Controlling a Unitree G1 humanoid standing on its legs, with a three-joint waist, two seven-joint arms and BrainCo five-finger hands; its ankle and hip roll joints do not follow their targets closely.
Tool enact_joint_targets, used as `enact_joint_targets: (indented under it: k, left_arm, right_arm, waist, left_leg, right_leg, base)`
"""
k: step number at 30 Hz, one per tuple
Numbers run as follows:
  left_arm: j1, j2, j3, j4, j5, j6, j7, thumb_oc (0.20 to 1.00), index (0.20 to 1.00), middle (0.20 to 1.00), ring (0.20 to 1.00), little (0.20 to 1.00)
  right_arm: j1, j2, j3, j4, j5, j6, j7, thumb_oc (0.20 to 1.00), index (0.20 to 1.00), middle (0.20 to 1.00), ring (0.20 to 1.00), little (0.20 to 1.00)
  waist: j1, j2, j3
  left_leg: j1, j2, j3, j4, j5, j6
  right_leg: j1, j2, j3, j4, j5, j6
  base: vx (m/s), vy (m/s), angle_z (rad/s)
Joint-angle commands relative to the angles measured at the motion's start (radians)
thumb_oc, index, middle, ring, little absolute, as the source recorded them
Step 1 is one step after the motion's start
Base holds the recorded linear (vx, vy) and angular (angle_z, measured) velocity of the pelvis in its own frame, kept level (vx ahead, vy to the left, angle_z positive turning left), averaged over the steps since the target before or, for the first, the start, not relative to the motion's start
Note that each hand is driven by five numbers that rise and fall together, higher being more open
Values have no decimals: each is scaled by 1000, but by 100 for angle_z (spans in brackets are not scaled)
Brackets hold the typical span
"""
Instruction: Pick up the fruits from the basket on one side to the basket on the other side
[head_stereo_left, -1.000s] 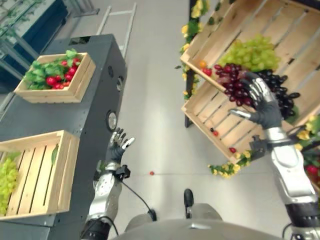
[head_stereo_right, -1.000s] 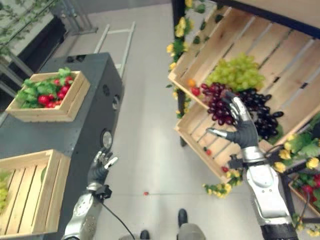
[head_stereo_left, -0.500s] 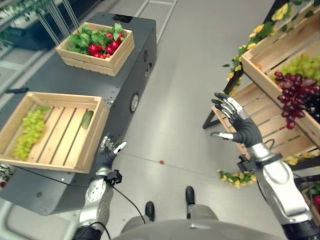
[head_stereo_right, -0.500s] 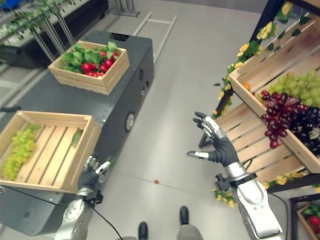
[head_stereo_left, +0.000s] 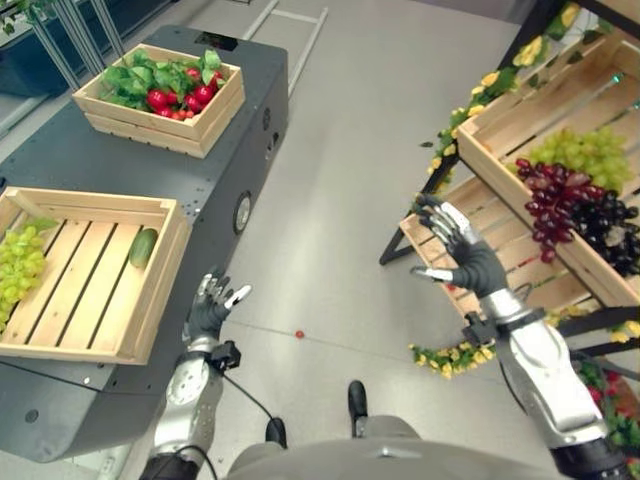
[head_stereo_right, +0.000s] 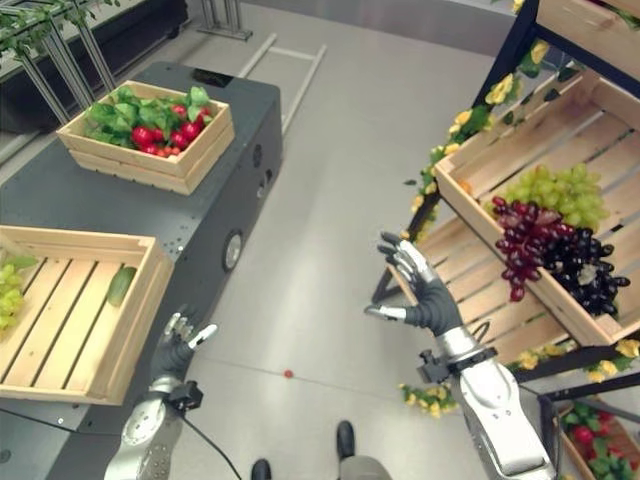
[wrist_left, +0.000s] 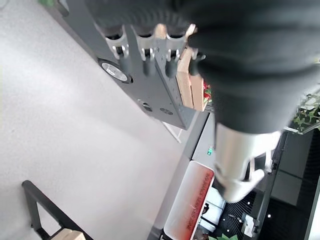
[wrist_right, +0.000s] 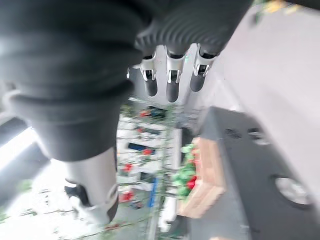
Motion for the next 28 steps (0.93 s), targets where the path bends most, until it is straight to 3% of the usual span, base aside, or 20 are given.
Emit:
enact_joint_targets:
  k: [1, 4, 6, 8, 10, 13, 21, 24, 28]
  left_arm:
    - [3, 31, 9, -22, 66, -44, -7, 1000, 1000, 1000, 1000, 1000]
    - [-12, 36, 6, 30, 87, -44, -14, 1000, 1000, 1000, 1000, 1000]
    - [-24, 35, -1, 76, 97, -42, -15, 1000, 1000, 1000, 1000, 1000]
    - [-48, 26, -21, 141, 126, -33, -19, 1000, 1000, 1000, 1000, 1000]
    - [-49, -2, -20, 204, 146, -32, -14, 1000, 1000, 1000, 1000, 1000]
    - [-57, -9, -15, 242, 140, -30, -5, 1000, 1000, 1000, 1000, 1000]
    - [-130, -44, -28, 626, 169, 8, -25, 1000, 1000, 1000, 1000, 1000]
    - [-189, -80, -18, 934, 209, 66, -58, 1000, 1000, 1000, 1000, 1000]
    - [-200, -95, 1, 1084, 267, 128, -91, 1000, 1000, 1000, 1000, 1000]
  right_arm:
    - [-17, 12, 12, 68, -58, -31, -56, 1000, 1000, 1000, 1000, 1000]
    - [-18, 31, 10, 202, -91, -28, -87, 1000, 1000, 1000, 1000, 1000]
    - [-22, 43, 11, 288, -98, -25, -104, 1000, 1000, 1000, 1000, 1000]
    - [-26, 58, 19, 401, -107, -27, -129, 1000, 1000, 1000, 1000, 1000]
    - [-28, 77, 37, 499, -87, -19, -134, 1000, 1000, 1000, 1000, 1000]
    - [-37, 91, 50, 563, -79, -14, -142, 1000, 1000, 1000, 1000, 1000]
    - [-118, 131, 105, 992, -76, 24, -147, 1000, 1000, 1000, 1000, 1000]
    - [-171, 172, 116, 1307, -93, 76, -134, 1000, 1000, 1000, 1000, 1000]
    - [-189, 199, 67, 1497, -86, 125, -120, 1000, 1000, 1000, 1000, 1000]
  waist:
    - [19, 46, -13]
    - [14, 67, 7]
    - [3, 81, 15]
    - [-17, 86, 2]
    - [-8, 81, -25]
    - [7, 78, -30]
    - [40, 94, -53]
    - [46, 98, -70]
    - [49, 104, -90]
  left_leg:
    - [-22, -23, -30, 2, -73, 19]
    - [-33, -32, -52, -4, -50, 23]
    - [-41, -45, -77, -5, -33, 28]
    - [-54, -68, -112, -5, -17, 34]
    - [-68, -88, -140, -5, 0, 35]
    - [-84, -95, -147, -5, 12, 28]
    - [-87, -79, -153, -3, 10, 13]
    - [-73, -71, -166, -6, 3, 6]
    - [-47, -65, -174, -6, -10, 4]
  right_leg:
    - [-91, 6, 52, 101, -41, 82]
    - [-128, 13, 75, 170, -54, 85]
    - [-139, 41, 129, 196, -71, 74]
    - [-122, 134, 251, 226, -128, 36]
    - [-77, 213, 268, 218, -174, -13]
    - [-59, 193, 218, 188, -171, -14]
    - [-14, 185, 213, 74, -135, -19]
    - [16, 180, 198, 36, -132, -27]
    - [52, 179, 189, 15, -139, -35]
  base:
    - [-51, 95, 4]
    - [-96, 147, 14]
    - [-92, 168, 30]
    - [-69, 151, 44]
    - [0, 58, 86]
    - [-26, -39, 27]
    - [29, -78, 3]
    - [71, -79, 8]
    - [93, -45, 11]
